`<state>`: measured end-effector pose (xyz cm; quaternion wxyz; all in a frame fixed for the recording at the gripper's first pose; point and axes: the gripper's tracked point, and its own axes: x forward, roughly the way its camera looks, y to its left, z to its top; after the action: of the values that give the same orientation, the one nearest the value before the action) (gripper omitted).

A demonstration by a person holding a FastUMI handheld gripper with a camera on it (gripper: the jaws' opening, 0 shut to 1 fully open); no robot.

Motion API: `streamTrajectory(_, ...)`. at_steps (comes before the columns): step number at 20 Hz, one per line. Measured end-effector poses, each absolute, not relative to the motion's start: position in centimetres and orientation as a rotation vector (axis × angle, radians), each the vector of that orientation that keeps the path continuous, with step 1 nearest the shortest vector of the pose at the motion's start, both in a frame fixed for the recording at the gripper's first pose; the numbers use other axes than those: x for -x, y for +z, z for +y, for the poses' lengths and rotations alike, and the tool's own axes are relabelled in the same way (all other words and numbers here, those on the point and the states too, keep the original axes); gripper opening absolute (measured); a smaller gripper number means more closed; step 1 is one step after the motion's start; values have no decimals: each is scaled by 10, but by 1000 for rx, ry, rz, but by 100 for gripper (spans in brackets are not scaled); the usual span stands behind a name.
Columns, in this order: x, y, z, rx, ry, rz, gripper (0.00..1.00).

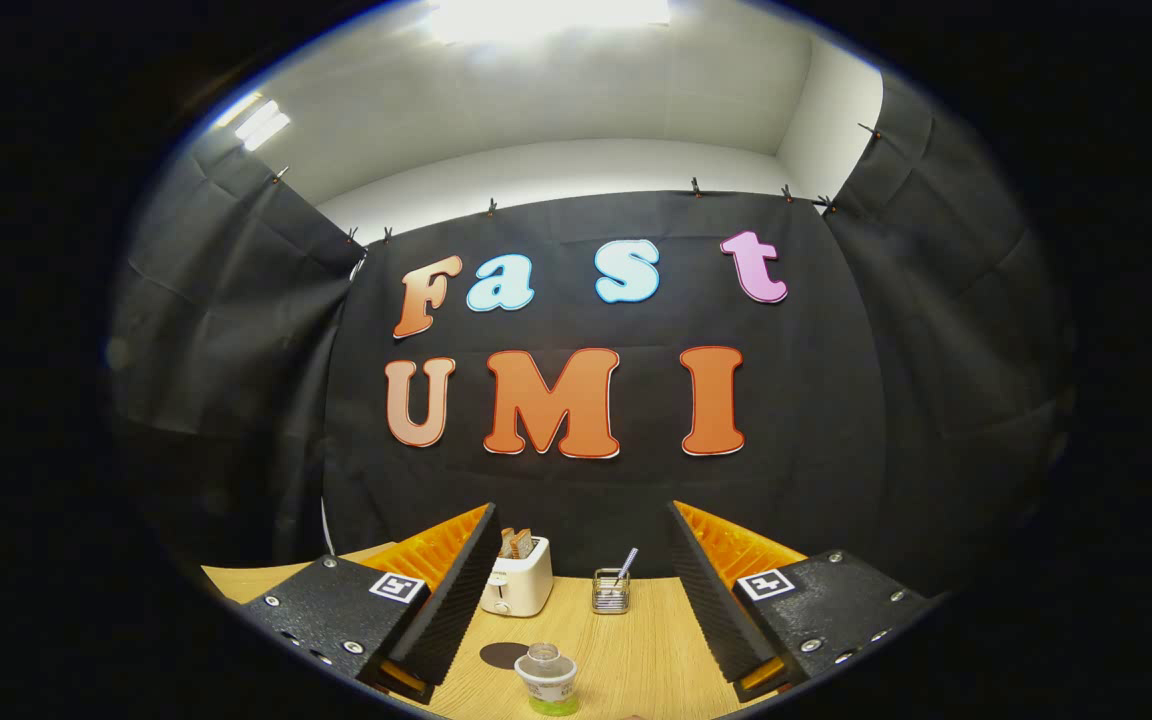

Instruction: Take the bottle from table, then pour the juice into the cup, finally place the bottle on the coaster

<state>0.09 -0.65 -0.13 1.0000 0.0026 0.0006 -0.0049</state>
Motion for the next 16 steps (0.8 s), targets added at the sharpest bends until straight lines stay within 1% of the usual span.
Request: streamTrajectory(16,-2,-8,-4,-21,-7,11,98)
